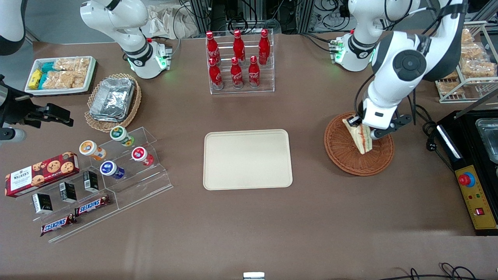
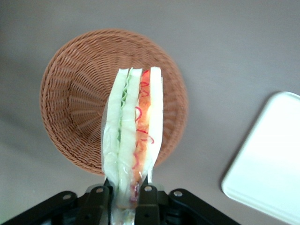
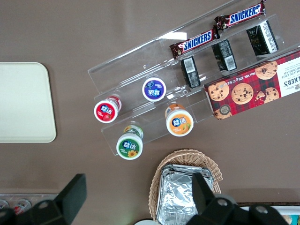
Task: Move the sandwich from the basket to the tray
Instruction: 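Carry the sandwich with the left gripper over the beige tray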
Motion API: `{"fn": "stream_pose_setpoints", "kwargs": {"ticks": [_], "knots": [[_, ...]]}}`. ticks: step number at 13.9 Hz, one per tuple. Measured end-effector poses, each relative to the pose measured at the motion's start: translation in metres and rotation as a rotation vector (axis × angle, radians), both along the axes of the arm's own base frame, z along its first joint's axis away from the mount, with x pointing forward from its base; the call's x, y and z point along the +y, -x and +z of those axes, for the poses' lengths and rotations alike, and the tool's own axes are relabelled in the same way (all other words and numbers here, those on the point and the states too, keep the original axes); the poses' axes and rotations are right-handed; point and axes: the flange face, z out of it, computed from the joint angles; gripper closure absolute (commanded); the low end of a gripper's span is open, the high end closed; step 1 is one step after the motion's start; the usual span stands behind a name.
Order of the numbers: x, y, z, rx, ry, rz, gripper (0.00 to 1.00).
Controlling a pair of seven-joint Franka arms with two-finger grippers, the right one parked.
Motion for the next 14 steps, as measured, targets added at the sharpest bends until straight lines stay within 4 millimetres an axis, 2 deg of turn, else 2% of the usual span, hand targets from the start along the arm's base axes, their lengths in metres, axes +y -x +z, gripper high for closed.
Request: {"fn": "stream_pose_setpoints", "kwargs": {"ticks": [2,4,7,10,14], "knots": [[-0.036,-0.003,0.018,-0.011,0.009,-0.08,1.0],[-0.074,0.0,0.011,0.004,0.017,-0.156,1.0],[-0.12,-0.002,-0.019,0.055,0.04,-0.247,1.0],[-0.154,-0.012,-0.052,0.08,0.084,-0.298,1.0],[-0.178,-0.022,-0.093,0.07,0.132,-0.321,1.0]]}}
